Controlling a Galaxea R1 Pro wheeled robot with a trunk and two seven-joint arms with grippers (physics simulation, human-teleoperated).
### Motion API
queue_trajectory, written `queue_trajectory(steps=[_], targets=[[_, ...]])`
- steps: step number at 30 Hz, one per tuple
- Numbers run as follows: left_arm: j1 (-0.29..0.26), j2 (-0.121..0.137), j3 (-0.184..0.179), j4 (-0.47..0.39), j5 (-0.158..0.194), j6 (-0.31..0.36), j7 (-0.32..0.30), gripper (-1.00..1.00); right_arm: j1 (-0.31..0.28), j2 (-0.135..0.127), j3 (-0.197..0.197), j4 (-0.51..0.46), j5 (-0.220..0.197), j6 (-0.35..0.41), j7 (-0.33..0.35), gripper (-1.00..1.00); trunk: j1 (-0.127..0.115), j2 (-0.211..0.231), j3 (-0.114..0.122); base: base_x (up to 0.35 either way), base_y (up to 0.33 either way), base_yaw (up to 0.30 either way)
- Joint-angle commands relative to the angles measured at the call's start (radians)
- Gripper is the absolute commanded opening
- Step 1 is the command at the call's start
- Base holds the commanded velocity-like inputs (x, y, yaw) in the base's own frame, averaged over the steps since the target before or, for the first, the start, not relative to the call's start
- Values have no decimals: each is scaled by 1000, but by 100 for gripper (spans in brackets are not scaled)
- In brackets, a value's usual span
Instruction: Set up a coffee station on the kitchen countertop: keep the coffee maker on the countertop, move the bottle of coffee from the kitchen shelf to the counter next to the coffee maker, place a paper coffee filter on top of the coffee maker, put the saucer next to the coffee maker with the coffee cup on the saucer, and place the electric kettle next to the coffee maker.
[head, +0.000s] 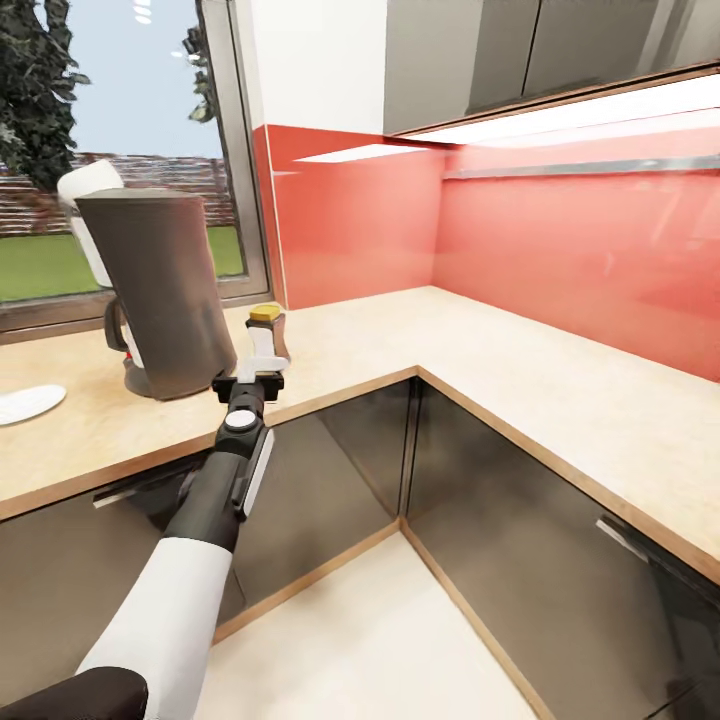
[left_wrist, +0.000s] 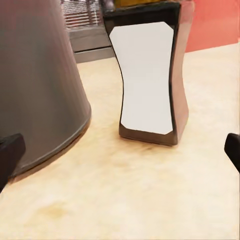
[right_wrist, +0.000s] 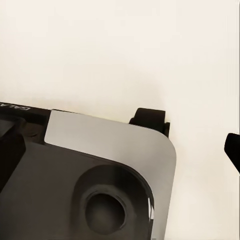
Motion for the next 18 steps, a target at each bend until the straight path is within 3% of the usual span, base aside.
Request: queue_trajectory(steps=[1, 18], targets=[[-6, 0, -2, -7, -8, 8, 2, 100, -3, -1, -8, 3, 10, -5, 1, 100, 0, 0, -1, 0, 0, 0], [-7, 0, -2, -16, -8, 8, 2, 100, -3, -1, -8, 3, 10, -5, 1, 100, 0, 0, -1, 0, 0, 0]])
